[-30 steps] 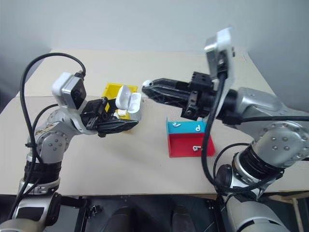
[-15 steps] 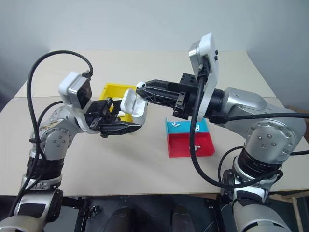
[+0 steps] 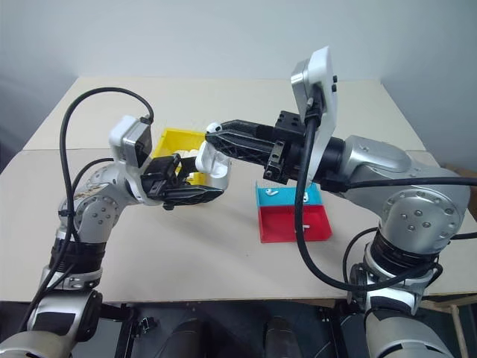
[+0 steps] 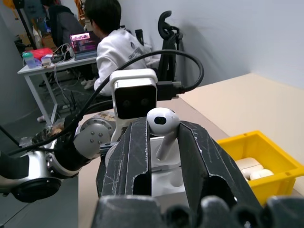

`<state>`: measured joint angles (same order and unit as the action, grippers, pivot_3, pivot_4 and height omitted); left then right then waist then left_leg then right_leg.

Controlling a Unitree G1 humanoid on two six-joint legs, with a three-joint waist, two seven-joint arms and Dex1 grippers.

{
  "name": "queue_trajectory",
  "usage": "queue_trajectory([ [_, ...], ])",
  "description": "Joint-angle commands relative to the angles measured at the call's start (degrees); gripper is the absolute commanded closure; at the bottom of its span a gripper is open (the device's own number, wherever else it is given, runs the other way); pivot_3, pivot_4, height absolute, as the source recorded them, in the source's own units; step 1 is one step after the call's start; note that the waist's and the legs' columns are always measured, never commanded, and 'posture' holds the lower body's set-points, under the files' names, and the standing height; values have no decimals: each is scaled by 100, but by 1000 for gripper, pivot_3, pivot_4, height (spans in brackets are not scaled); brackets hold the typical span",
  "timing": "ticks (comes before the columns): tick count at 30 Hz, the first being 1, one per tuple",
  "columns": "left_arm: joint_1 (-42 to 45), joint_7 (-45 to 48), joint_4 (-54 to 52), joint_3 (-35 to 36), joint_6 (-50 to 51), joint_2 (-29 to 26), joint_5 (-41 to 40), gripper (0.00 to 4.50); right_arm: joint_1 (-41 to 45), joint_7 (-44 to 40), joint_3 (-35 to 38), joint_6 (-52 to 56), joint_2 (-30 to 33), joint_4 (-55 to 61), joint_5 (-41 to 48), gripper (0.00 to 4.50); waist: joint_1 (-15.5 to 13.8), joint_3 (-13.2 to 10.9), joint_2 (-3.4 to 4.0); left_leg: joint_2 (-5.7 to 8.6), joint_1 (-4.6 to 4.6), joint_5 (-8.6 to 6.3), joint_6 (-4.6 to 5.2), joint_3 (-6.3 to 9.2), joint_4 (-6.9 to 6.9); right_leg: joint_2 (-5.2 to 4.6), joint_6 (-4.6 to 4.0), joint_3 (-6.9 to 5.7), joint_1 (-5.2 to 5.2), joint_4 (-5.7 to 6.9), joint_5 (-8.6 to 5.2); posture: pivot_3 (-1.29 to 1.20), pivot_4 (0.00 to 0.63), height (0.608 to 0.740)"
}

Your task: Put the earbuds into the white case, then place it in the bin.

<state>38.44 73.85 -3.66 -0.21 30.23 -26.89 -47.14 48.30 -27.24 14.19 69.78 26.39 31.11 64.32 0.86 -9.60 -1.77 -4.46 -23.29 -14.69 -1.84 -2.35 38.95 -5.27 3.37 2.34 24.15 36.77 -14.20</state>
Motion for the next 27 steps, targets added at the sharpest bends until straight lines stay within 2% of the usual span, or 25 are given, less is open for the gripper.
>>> queue_trajectory([
  [1,188,69,-73,75,-105,22,21,1797,-1,104,-21,-274,110,102,141,3854,0,0,0,0,0,0,0,0,0,0,0,0,0,0,0,0,150,740],
  [20,143,221,-149,163,-294,46,64,1797,-99,176,-479,-531,519,132,176,3854,-2,0,0,0,0,0,0,0,0,0,0,0,0,-3,0,0,150,740],
  [24,180,245,-105,174,-318,86,70,1797,-578,-741,-574,-1125,959,-280,-450,3854,-22,0,0,0,-1,0,1,0,0,0,0,0,-1,-11,0,0,150,740],
  [27,195,247,-91,182,-332,141,103,1797,-721,-1068,-688,-1415,1130,-298,-637,3854,-15,0,-1,1,-2,0,0,0,2,0,0,0,-1,-13,0,0,150,740],
])
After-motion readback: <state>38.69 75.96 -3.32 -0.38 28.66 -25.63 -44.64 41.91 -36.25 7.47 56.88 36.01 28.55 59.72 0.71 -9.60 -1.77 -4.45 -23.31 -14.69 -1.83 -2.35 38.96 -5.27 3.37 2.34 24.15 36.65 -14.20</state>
